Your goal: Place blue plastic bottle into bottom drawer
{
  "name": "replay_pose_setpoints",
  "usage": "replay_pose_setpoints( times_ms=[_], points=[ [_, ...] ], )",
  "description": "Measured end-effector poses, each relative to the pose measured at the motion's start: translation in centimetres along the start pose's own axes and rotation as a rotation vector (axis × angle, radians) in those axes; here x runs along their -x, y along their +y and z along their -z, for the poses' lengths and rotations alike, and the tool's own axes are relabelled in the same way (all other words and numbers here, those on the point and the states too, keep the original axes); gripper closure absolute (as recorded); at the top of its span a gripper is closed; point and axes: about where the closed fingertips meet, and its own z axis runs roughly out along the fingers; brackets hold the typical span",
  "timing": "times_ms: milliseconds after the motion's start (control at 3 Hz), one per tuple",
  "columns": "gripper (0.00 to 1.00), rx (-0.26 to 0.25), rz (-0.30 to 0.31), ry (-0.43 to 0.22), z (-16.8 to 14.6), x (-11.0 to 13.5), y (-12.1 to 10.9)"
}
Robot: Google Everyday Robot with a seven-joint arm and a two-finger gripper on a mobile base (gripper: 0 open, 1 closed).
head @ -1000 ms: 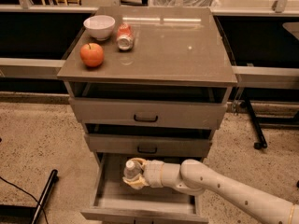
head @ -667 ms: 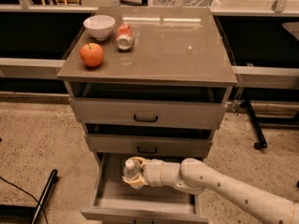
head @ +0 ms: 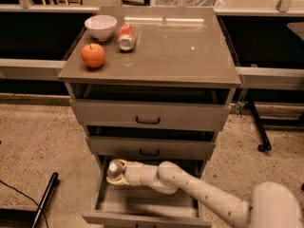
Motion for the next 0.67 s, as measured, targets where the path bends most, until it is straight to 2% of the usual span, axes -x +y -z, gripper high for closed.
replay_pose_setpoints(
  times_ms=[333, 667],
  points=[
    [1.00, 0.073, -0.018, -0.070, -5.9, -5.4, 4.4],
    [1.00, 0.135, -0.136, -0.109, -8.7, -10.8, 8.1]
  ],
)
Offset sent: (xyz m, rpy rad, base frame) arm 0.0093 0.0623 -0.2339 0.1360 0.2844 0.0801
